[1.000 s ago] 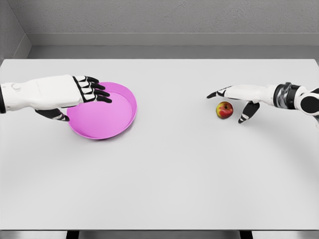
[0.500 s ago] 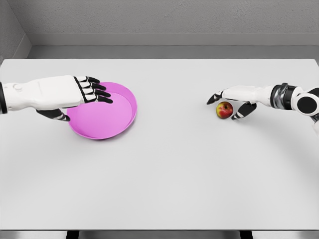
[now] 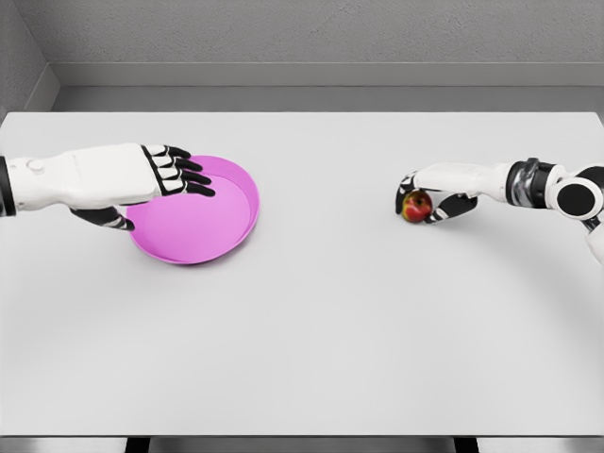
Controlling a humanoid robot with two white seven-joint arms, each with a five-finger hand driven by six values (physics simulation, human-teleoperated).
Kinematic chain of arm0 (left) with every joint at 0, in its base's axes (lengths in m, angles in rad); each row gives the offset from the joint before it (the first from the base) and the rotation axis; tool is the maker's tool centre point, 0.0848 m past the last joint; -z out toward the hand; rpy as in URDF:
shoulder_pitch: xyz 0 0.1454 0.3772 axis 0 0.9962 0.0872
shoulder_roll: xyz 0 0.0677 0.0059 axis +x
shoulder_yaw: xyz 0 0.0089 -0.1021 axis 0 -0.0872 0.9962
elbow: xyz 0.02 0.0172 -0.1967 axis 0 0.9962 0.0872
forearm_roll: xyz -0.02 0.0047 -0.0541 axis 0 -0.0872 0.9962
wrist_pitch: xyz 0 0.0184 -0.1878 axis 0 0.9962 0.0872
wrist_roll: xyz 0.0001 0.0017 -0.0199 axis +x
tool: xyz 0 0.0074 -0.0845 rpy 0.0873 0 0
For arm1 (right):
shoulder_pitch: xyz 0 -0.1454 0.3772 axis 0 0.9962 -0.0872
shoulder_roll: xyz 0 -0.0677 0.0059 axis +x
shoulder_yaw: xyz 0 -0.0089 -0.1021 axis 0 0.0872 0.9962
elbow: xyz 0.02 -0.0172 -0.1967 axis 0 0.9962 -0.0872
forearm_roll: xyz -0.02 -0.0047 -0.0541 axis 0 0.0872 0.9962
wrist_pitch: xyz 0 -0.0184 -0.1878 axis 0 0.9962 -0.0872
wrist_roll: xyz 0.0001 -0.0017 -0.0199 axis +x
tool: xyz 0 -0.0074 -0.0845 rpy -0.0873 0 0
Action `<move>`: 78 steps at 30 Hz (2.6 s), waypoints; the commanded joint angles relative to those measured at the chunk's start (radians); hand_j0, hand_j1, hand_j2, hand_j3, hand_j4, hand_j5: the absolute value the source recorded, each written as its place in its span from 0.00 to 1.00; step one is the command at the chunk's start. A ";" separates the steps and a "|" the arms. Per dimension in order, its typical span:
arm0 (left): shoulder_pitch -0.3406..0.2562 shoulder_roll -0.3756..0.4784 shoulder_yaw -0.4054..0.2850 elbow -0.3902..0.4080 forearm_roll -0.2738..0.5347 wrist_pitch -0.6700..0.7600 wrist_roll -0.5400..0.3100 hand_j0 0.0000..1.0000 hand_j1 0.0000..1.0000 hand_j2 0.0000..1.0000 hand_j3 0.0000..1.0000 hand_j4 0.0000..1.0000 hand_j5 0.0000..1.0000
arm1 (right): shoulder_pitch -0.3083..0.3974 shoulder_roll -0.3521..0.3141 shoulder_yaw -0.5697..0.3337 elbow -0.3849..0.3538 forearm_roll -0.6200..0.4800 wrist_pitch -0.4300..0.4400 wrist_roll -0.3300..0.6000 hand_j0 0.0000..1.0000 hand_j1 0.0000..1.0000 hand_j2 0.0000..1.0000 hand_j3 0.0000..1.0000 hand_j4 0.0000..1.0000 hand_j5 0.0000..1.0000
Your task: Put the apple on the plate with both arms
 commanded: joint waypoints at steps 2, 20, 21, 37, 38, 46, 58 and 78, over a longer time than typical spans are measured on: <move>0.000 0.000 0.001 0.000 0.005 0.002 0.000 1.00 1.00 1.00 1.00 1.00 1.00 | 0.000 0.001 0.000 -0.009 -0.055 -0.132 0.000 0.42 0.42 0.42 0.42 0.42 0.42; 0.000 0.000 0.001 0.000 0.005 0.002 0.000 1.00 1.00 1.00 1.00 1.00 1.00 | -0.037 0.078 0.152 -0.298 -0.088 -0.159 0.000 0.78 0.78 0.78 0.78 0.78 0.78; 0.002 0.000 0.001 0.000 0.005 0.002 0.000 1.00 1.00 1.00 1.00 1.00 1.00 | -0.037 0.078 0.152 -0.298 -0.088 -0.170 0.000 1.00 1.00 1.00 1.00 1.00 1.00; -0.169 -0.219 -0.168 0.127 -0.024 0.002 -0.001 1.00 1.00 1.00 1.00 1.00 1.00 | 0.100 -0.166 -0.246 -0.255 -0.259 -0.170 0.000 1.00 1.00 1.00 1.00 1.00 1.00; -0.201 -0.291 -0.211 0.212 -0.035 0.002 -0.003 1.00 1.00 1.00 1.00 1.00 1.00 | 0.101 -0.166 -0.246 -0.255 -0.259 -0.170 0.000 1.00 1.00 1.00 1.00 1.00 1.00; -0.204 -0.560 -0.262 0.382 -0.155 0.002 -0.061 1.00 1.00 1.00 1.00 1.00 1.00 | 0.101 -0.222 -0.249 -0.259 -0.267 -0.170 0.000 1.00 1.00 1.00 1.00 1.00 1.00; -0.153 -0.549 -0.289 0.196 -0.285 0.002 -0.064 1.00 1.00 1.00 1.00 1.00 1.00 | 0.104 -0.227 -0.246 -0.253 -0.290 -0.170 0.000 1.00 1.00 1.00 1.00 1.00 1.00; -0.121 -0.485 -0.312 0.147 -0.293 0.002 -0.065 1.00 1.00 1.00 1.00 1.00 1.00 | 0.117 -0.226 -0.238 -0.253 -0.290 -0.170 0.000 1.00 1.00 1.00 1.00 1.00 1.00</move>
